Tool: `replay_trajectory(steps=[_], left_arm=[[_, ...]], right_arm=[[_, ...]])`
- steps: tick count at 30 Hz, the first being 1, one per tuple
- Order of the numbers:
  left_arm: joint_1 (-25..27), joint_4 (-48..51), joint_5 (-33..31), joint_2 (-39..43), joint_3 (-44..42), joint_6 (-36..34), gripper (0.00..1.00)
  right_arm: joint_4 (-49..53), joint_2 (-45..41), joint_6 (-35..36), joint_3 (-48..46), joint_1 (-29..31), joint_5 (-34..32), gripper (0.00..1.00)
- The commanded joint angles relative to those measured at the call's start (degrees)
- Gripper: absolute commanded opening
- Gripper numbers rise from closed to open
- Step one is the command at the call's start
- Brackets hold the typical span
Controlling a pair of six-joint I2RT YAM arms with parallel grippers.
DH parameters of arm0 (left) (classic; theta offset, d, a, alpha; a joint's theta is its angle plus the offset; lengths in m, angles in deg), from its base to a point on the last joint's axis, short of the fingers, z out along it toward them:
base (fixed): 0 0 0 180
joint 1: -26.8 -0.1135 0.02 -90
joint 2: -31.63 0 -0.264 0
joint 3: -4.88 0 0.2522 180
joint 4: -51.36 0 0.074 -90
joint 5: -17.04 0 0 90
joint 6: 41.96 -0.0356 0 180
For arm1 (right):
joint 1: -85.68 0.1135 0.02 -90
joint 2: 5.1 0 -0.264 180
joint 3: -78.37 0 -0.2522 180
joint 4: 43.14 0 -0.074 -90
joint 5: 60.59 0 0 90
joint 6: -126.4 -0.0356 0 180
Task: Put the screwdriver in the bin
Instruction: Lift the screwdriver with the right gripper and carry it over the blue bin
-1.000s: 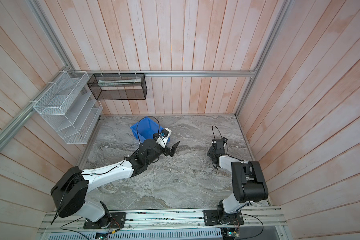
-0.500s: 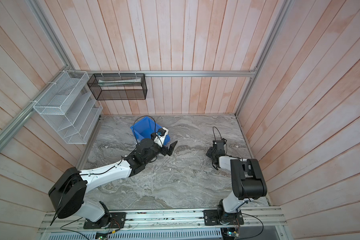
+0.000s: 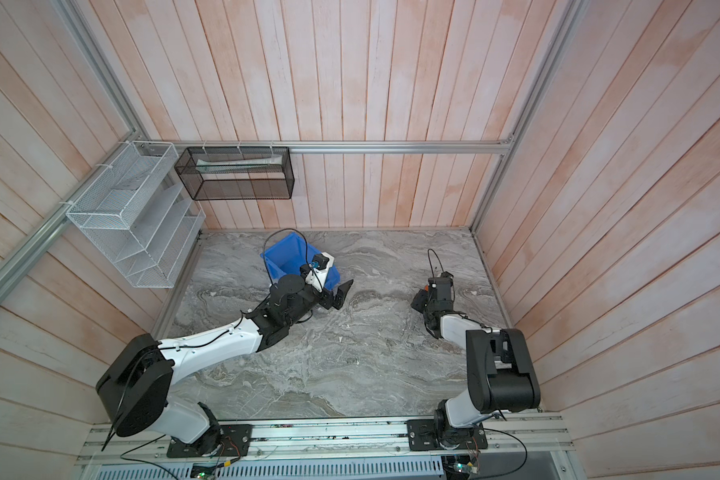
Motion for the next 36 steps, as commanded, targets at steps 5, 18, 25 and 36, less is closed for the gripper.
replay_trajectory(steps=[5, 18, 25, 36], left_arm=[[-3.3, -1.8, 3.5, 2.5, -2.1, 4.3, 1.00], [-12.5, 12.4, 6.4, 10.9, -5.4, 15.5, 1.00], [-21.0, 24.1, 14.8, 17.4, -5.2, 20.5, 1.00], [-28.3, 29.2, 28.4, 15.8, -3.5, 23.9, 1.00]], right_arm=[[4.5, -4.1, 5.3, 4.7, 5.0, 0.8, 0.21], [8.5, -6.3, 10.3, 15.7, 15.6, 20.0, 0.21], [12.3, -1.7, 9.4, 24.5, 21.9, 25.1, 0.21], [12.8, 11.2, 1.3, 35.0, 28.7, 27.7, 0.21]])
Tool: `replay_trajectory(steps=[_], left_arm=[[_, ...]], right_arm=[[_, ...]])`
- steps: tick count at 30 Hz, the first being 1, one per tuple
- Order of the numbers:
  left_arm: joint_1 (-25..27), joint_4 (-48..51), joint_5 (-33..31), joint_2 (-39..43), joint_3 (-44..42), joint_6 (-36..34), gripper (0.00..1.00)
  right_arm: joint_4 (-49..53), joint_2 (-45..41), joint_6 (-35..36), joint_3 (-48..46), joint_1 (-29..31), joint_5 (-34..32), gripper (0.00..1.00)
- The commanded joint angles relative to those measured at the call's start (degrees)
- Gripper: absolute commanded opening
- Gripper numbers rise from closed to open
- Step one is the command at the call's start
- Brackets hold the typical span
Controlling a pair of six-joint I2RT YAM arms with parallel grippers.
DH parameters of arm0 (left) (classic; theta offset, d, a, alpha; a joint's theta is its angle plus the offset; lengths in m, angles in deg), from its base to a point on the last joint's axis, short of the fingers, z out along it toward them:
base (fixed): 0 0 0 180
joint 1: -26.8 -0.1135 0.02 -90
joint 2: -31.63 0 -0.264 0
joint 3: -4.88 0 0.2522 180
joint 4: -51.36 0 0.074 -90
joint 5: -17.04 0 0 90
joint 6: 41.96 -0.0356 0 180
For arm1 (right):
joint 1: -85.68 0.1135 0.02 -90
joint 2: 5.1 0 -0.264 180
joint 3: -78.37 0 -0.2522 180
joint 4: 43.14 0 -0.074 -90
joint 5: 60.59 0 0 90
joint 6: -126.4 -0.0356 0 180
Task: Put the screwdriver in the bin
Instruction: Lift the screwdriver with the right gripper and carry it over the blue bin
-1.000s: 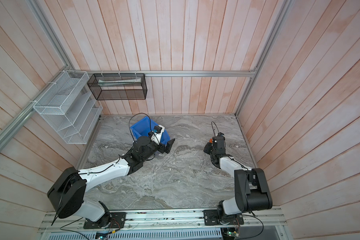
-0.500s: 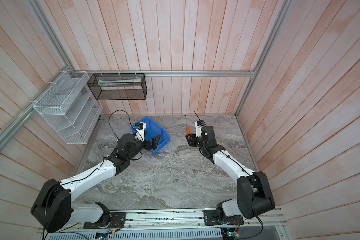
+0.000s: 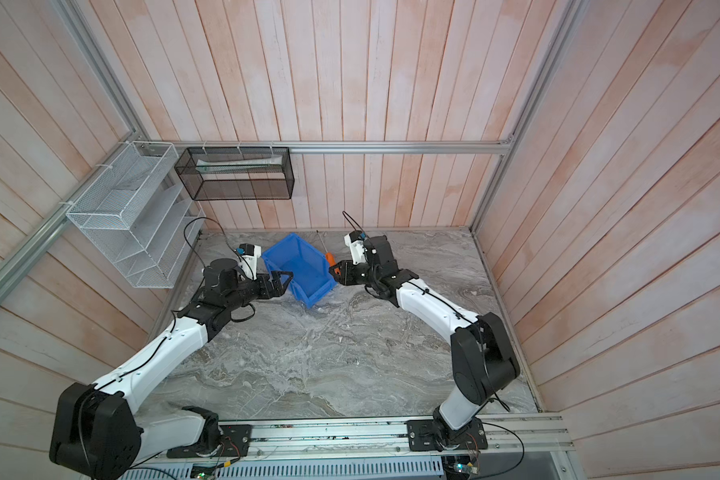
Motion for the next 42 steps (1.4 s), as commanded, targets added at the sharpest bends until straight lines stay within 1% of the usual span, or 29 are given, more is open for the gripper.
replay_trajectory(steps=[1, 5, 10, 16, 21, 25, 30, 34, 42], left_arm=[[-0.1, 0.3, 3.7, 0.3, -0.3, 1.7, 1.00], [-0.3, 1.0, 2.7, 0.6, -0.4, 1.6, 1.00], [-0.6, 0.6, 2.3, 1.3, -0.9, 1.9, 1.00], [-0.8, 0.1, 2.3, 1.2, -1.5, 2.4, 1.00], [-0.8, -0.3, 2.5, 0.7, -1.4, 2.8, 1.00], [-0.8, 0.3, 2.4, 0.5, -0.8, 2.6, 1.00], [-0.8, 0.3, 2.1, 0.8, -1.4, 2.7, 1.00], [-0.9, 0.1, 2.0, 1.2, -2.1, 2.8, 1.00], [-0.9, 0.0, 2.2, 1.1, -2.8, 2.7, 1.00]], right_arm=[[-1.4, 3.5, -4.3, 2.3, 1.4, 2.5, 0.20], [-3.5, 8.6, -7.0, 5.0, 2.3, 2.8, 0.20], [-3.5, 14.7, -7.9, 9.0, 2.8, 3.6, 0.20], [-3.7, 19.9, -8.9, 13.1, 3.3, 4.0, 0.20], [-4.0, 23.8, -10.2, 16.6, 3.7, 2.3, 0.21], [-3.2, 26.0, -10.0, 19.2, 5.1, -1.1, 0.21], [-3.3, 29.8, -11.4, 22.3, 5.9, -2.5, 0.21], [-3.9, 31.7, -12.2, 23.5, 6.0, -4.0, 0.21], [-5.3, 34.5, -13.8, 24.1, 6.0, -5.3, 0.26]])
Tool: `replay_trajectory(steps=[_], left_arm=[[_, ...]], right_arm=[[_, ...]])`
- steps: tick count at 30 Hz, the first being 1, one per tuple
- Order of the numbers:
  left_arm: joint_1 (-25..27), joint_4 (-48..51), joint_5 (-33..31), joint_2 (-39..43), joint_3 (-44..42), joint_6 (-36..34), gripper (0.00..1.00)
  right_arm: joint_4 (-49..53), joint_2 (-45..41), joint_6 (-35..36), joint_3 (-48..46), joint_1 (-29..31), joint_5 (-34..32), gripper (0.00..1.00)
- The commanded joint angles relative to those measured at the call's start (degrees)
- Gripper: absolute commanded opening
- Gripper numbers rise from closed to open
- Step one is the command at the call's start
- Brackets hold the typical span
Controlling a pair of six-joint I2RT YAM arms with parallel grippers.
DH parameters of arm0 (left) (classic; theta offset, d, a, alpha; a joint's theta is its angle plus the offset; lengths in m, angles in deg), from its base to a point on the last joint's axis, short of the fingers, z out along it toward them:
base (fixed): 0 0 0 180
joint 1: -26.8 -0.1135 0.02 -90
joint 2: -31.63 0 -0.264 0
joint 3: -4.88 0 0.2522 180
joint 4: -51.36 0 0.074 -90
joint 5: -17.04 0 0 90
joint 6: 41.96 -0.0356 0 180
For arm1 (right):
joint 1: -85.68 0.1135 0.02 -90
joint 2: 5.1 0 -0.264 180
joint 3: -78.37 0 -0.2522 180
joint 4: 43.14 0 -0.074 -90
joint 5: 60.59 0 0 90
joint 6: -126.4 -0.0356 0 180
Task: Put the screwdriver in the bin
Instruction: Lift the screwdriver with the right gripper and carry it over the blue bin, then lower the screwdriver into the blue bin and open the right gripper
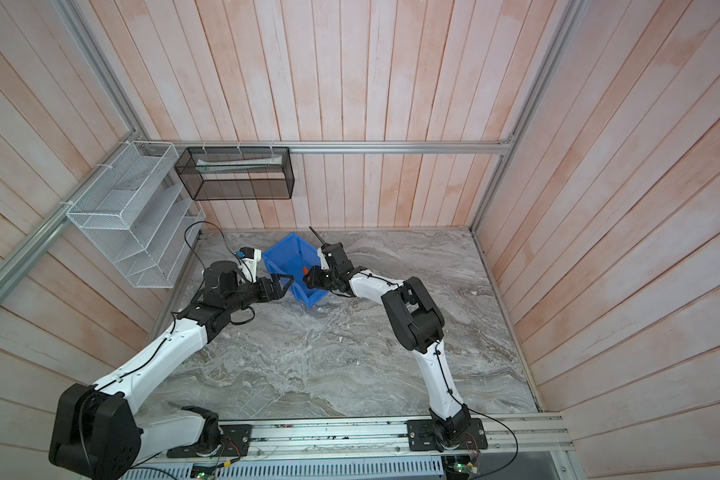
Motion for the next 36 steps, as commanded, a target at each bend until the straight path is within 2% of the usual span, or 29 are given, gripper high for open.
replay_trajectory(steps=[1, 9, 18, 36], left_arm=[[-0.3, -0.5, 0.5, 0.7, -1.6, 0.2, 1.00], [-0.4, -0.5, 0.1, 0.9, -1.9, 0.4, 1.00], [-0.4, -0.9, 0.3, 0.8, -1.9, 0.9, 1.00], [-0.4, -0.7, -1.2, 4.1, -2.7, 1.9, 1.00]], right_arm=[[-2.5, 2.0, -1.3, 1.5, 0.1, -1.3, 0.26], [-3.2, 2.1, -1.8, 0.9, 0.3, -2.1, 0.30], [-3.7, 0.9, -2.0, -0.1, 0.2, -1.7, 0.42], [-7.5, -5.8, -1.2, -3.9, 0.5, -0.4, 0.47]])
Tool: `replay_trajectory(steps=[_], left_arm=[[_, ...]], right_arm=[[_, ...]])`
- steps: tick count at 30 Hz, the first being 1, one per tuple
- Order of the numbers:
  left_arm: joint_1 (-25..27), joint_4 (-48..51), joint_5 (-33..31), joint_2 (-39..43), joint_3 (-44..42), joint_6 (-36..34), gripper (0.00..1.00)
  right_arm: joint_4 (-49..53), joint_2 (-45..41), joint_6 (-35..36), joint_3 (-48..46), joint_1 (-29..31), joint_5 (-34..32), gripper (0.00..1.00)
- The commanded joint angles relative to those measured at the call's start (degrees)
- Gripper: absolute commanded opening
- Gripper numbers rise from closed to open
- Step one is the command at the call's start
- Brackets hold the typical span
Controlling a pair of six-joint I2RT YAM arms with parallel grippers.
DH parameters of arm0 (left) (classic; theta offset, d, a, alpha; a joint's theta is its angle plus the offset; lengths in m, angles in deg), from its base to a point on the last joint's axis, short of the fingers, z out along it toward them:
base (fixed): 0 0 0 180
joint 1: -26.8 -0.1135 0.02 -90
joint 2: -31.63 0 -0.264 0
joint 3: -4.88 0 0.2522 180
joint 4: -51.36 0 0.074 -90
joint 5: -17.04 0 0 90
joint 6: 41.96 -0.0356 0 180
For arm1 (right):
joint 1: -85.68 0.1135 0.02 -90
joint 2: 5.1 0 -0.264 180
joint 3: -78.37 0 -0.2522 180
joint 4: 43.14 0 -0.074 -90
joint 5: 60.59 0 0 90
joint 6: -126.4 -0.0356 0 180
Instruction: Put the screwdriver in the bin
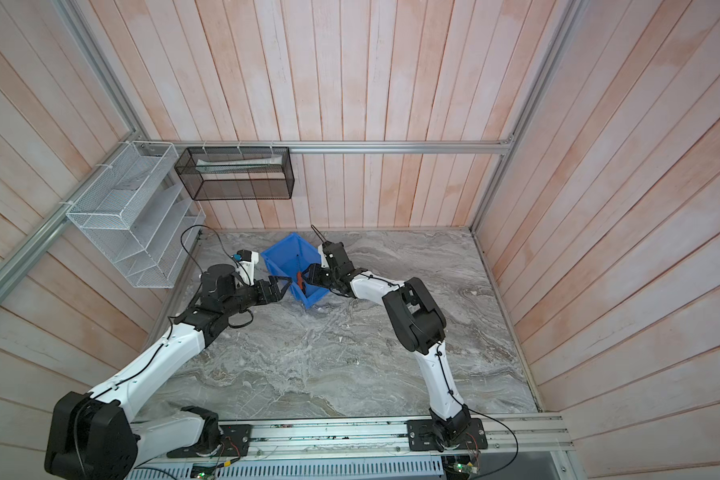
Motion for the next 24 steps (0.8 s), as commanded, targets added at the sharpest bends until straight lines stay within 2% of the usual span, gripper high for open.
replay_trajectory(steps=[1, 5, 12, 13, 14, 16, 24], left_arm=[[-0.3, -0.7, -1.2, 1.8, -1.0, 0.4, 1.00], [-0.3, -0.8, -2.9, 3.5, -1.4, 0.4, 1.00], [-0.7, -0.8, -6.1, 5.2, -1.9, -0.1, 1.00], [-0.8, -0.9, -6.6, 5.4, -1.9, -0.2, 1.00], [-0.9, -1.0, -7.1, 5.5, -1.9, -0.4, 1.00], [-1.1, -1.2, -8.4, 5.8, -1.8, -0.7, 1.00], [-2.2, -3.6, -17.4, 8.9, -2.7, -2.1, 1.00]], right_arm=[[-2.7, -4.7, 1.0, -1.7, 0.4, 0.3, 0.49], [-3.4, -8.7, 4.2, -3.9, 0.4, -0.2, 0.55], [-3.3, -17.0, 11.2, -8.1, 0.3, -3.1, 0.86], [-3.3, -18.5, 11.9, -9.0, 0.2, -3.8, 0.88], [-3.4, -19.8, 12.4, -9.9, 0.0, -4.7, 0.94], [-3.9, -22.5, 13.2, -12.2, -0.3, -6.2, 0.98], [-8.7, -36.0, 14.8, -27.0, -5.7, -14.0, 0.98]])
